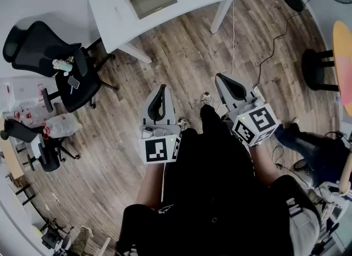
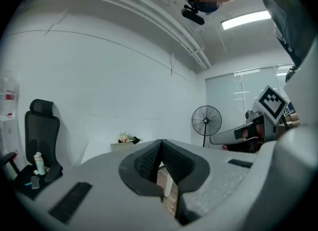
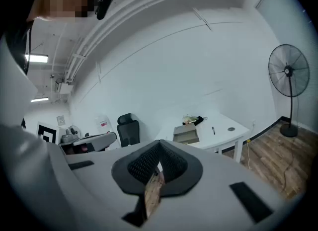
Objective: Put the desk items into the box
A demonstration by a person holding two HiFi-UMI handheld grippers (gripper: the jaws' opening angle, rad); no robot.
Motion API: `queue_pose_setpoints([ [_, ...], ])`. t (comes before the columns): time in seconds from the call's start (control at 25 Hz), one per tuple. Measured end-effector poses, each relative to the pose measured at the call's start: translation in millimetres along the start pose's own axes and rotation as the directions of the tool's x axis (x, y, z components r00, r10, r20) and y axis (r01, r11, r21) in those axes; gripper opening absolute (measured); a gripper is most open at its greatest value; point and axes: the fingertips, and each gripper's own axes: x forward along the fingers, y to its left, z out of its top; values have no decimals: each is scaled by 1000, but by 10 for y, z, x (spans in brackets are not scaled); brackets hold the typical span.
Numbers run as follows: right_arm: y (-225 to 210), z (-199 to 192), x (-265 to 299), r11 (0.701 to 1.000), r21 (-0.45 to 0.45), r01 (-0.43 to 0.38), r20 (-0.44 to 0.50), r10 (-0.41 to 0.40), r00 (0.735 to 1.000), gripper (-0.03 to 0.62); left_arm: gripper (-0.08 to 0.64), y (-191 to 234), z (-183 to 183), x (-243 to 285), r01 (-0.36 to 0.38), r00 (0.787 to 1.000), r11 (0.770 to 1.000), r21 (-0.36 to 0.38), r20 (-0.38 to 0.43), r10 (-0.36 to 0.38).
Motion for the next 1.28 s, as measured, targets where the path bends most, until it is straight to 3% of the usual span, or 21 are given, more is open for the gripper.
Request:
queue_pose_setpoints([
  [0.28,1084,-404,-31,1000,-4,-12,19,12,1000,-2,8,567,-269,-1064,-47,999,999,7,-9,47],
  [0.56,1564,-350,-156,998,-48,-26,54,29,998,-2,8,766,-101,-1557,-72,996,997,21,59,70],
  [0.92,1439,-326,-243,999,-37,-7,54,9,998,-2,8,655,-56,-1451,-70,996,997,38,60,67],
  [1.28,758,13,-85,1000,-26,-14,92,16,996,-2,8,425,148,-780,-89,993,994,59,79,84],
])
